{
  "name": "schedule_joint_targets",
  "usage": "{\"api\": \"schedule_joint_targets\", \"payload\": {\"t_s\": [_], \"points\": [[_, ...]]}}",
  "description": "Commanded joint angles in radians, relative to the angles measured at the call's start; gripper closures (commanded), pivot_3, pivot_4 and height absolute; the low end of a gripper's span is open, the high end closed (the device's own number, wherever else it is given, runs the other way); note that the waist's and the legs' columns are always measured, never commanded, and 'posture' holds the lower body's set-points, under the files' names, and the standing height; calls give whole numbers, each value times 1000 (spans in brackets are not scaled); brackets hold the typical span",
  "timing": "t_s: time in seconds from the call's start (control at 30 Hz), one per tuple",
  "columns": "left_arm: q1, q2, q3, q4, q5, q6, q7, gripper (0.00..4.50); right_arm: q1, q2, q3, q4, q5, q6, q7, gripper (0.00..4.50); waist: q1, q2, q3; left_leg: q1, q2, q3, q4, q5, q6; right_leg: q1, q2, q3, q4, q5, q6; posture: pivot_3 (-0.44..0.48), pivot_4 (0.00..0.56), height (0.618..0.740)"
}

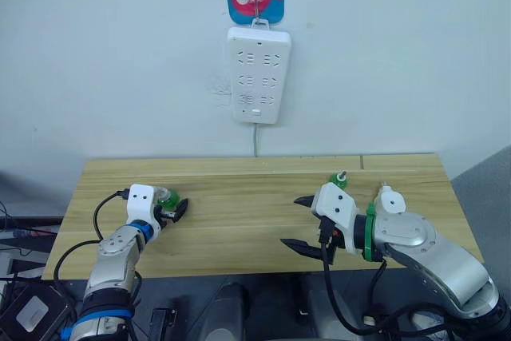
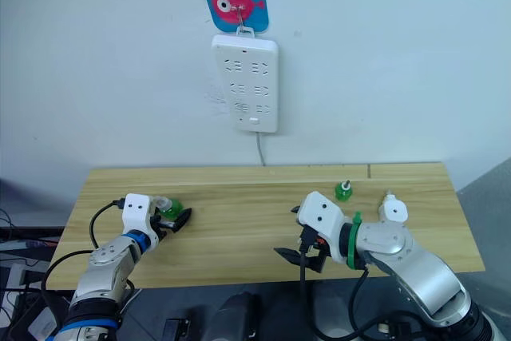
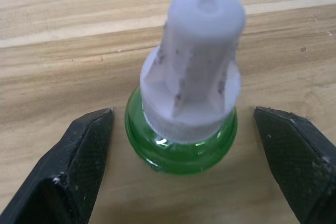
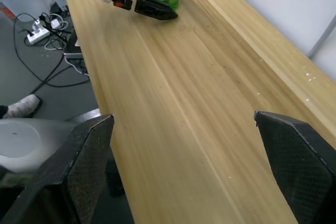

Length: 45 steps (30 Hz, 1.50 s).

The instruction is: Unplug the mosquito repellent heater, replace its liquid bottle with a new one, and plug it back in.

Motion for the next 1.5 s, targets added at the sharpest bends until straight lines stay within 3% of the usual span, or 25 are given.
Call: {"api": "schedule_joint_targets", "payload": {"t_s": [0.03, 0.07, 0.33, 0.9, 1.07, 1.3, 1.5], "points": [[10, 6, -7, 28, 6, -23, -19, 29, -6, 5, -29, -49, 22, 14, -14, 17, -3, 0, 0, 0, 0, 0, 0, 0, 0, 0, 0, 0, 0, 0, 0, -97, 313, 730], [12, 6, -7, 31, 7, -32, -22, 29, -7, 4, -31, -48, 20, 13, -16, 17, -5, 0, 0, 0, 0, 0, 0, 0, 0, 0, 0, 0, 0, 0, 0, -97, 312, 730], [1, 6, -11, 66, 30, -113, -9, 2288, -4, 36, -62, -34, 27, 17, -50, 0, -6, 0, 3, 0, 0, 0, 0, 0, 0, 0, 0, -1, -1, 0, 0, -91, 306, 730], [95, 67, -19, -41, 55, -187, -36, 2287, -37, 41, -103, 30, 49, -59, -9, 0, 3, -1, 2, -4, 0, -2, 0, 0, -3, -3, 0, -3, -2, 0, 0, -28, 245, 730], [101, 67, -25, -88, 58, -178, -38, 2287, -50, 34, -102, 60, 42, -86, 2, 0, 7, -1, 1, -14, 0, -9, 1, 1, -6, -9, -4, -17, -3, 1, -1, -34, 226, 730], [102, 107, -147, -423, 5, -75, -240, 2287, -62, 31, -138, 37, 79, -77, 15, 0, 8, -2, 0, -24, 0, -11, 2, 6, -13, -19, -4, -19, -1, 2, -3, -67, 216, 730], [-81, 123, -285, -596, -75, 97, -425, 2287, -128, 52, -150, 7, 153, -8, 3, 0, 3, -2, 0, -25, 0, -12, 3, 7, -14, -19, -4, -21, 1, 3, -5, -112, 213, 730]]}}
